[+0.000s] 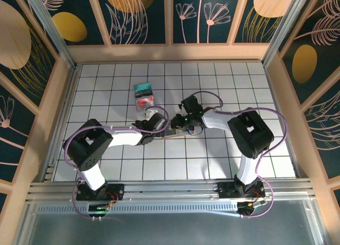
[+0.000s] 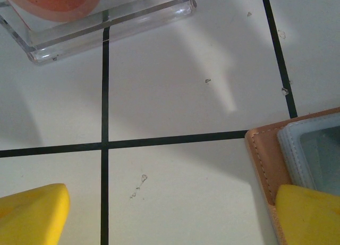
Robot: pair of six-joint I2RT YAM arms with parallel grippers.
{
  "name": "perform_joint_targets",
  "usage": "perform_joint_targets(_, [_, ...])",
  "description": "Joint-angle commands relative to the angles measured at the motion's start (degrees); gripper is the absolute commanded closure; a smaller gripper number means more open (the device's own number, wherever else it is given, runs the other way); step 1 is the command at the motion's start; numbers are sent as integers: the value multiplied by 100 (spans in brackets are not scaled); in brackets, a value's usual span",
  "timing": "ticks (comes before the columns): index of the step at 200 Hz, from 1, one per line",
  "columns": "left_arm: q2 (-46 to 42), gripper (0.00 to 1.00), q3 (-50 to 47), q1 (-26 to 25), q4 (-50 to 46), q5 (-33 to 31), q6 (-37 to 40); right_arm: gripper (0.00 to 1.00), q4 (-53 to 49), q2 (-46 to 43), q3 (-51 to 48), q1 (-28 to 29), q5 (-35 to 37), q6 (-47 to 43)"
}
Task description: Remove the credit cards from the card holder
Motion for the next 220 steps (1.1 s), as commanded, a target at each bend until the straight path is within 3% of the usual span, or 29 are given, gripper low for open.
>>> perform_joint_targets(1, [125,1,-76,-32,-332,-10,111,74,210,-75,71,-21,-238,-10])
perform_joint_targets(116, [176,1,-62,-30,-348,81,113,76,801,-133,-239,-146,-799,177])
perform_joint_targets(220, [212,1,0,-31,-409,51,111,76,760,-386,-537,-155,-757,255])
